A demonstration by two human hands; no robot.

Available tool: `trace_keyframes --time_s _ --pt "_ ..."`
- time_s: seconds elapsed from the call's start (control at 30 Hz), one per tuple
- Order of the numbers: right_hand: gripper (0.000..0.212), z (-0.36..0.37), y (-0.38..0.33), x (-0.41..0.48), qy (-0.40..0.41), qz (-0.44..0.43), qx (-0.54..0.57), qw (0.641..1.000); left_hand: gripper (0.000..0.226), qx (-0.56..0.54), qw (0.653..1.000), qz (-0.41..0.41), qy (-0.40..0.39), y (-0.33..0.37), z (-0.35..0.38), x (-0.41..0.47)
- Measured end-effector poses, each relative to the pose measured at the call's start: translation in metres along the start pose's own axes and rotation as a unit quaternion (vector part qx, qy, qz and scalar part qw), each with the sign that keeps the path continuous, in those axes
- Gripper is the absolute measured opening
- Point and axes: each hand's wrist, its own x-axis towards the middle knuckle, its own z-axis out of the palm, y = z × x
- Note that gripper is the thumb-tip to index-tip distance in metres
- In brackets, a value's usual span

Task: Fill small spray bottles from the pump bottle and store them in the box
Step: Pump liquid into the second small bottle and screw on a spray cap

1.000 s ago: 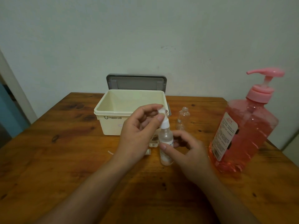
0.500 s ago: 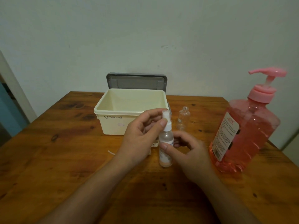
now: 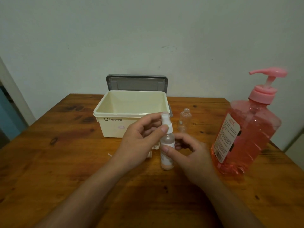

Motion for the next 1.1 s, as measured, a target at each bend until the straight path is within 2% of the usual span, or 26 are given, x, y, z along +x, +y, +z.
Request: trace_keyframes --time_s 0.1,0.23,0.37,0.5,0.67,0.9,1.1 --pt "0.034 0.0 0.0 -0.001 -0.002 0.003 0.0 1.0 0.04 -0.009 1.0 -0.009 -0.015 0.002 0.002 -0.001" --pt "0.033 0.002 0.0 -0.002 -0.013 -0.007 0.001 1.0 0.028 0.002 1.0 -0.018 -0.01 0.005 0.005 0.001" --pt "0.032 0.002 -0.001 -0.002 -0.02 -0.001 0.008 1.0 0.039 0.033 0.999 -0.012 -0.022 0.005 0.0 0.001" --pt "0.034 0.001 0.0 -0.002 -0.023 0.002 0.012 1.0 0.047 0.002 1.0 -0.018 -0.024 0.005 -0.004 0.002" --pt "0.035 0.002 0.001 -0.002 -0.024 0.002 0.009 1.0 0.03 -0.017 0.998 -0.023 -0.057 0.008 -0.003 -0.001" --pt "0.038 0.002 0.003 -0.002 -0.028 0.001 0.012 1.0 0.038 0.003 1.0 -0.013 -0.014 0.006 0.0 0.0" --pt "0.034 0.002 0.003 -0.002 -0.029 -0.002 0.015 0.999 0.035 -0.035 0.998 -0.015 -0.045 0.008 0.0 -0.003"
